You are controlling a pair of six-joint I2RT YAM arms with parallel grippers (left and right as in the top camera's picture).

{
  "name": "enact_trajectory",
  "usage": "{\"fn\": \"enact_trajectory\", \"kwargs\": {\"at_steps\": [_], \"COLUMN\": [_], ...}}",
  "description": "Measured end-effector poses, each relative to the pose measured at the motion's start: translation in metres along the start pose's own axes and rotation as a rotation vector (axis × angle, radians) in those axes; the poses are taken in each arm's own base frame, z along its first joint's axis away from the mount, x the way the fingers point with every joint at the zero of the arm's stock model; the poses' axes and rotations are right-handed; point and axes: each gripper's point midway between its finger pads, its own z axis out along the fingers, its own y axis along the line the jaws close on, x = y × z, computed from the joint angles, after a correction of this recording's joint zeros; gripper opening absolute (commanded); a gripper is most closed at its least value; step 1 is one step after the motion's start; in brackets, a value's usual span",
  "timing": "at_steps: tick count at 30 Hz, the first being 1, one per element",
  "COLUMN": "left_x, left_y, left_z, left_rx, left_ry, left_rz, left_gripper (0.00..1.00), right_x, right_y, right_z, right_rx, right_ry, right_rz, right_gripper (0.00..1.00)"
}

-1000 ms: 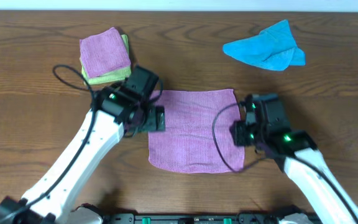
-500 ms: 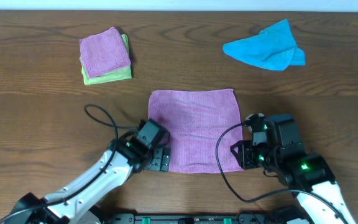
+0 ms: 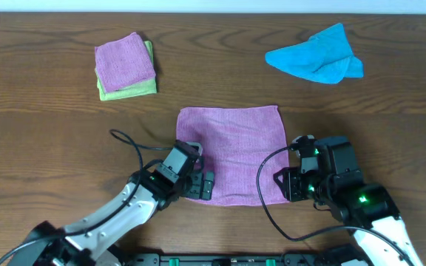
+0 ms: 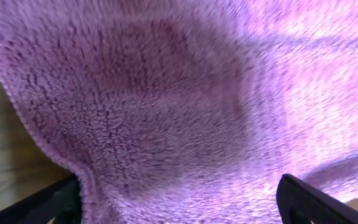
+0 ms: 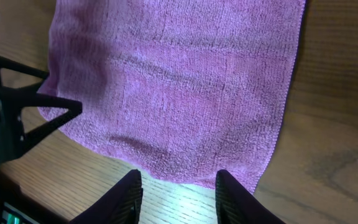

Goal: Fold the cloth

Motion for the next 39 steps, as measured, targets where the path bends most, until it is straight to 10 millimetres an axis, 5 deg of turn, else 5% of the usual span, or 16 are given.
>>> {"fn": "enact_trajectory", "kwargs": {"at_steps": [16, 23, 31, 39], "left_x": [0.049, 0.058, 0.061, 0.063], "left_y": [-0.050, -0.053, -0.055, -0.056], "left_z": [-0.011, -0.014, -0.015, -0.016], "left_rx": [0.321, 0.347, 0.359, 0.367], "left_ry": [0.273, 0.320, 0.337, 0.352], "left_rz": [-0.048, -0.071, -0.077, -0.101], "left_gripper": [0.95, 0.95, 0.95, 0.95], "right_x": [0.000, -0.011, -0.056, -0.039], "right_y": [0.000, -0.006, -0.010, -0.022], "right_z": [0.000, 0.003, 0.068, 0.130], "right_rx": [0.001, 0.036, -0.007, -0.023], "right_ry": [-0.001, -0.043, -0.106, 0.066], "right_rz": [0.000, -0.021, -0.006, 0.074], "right_gripper": [0.43, 0.06, 0.02, 0.01]}}
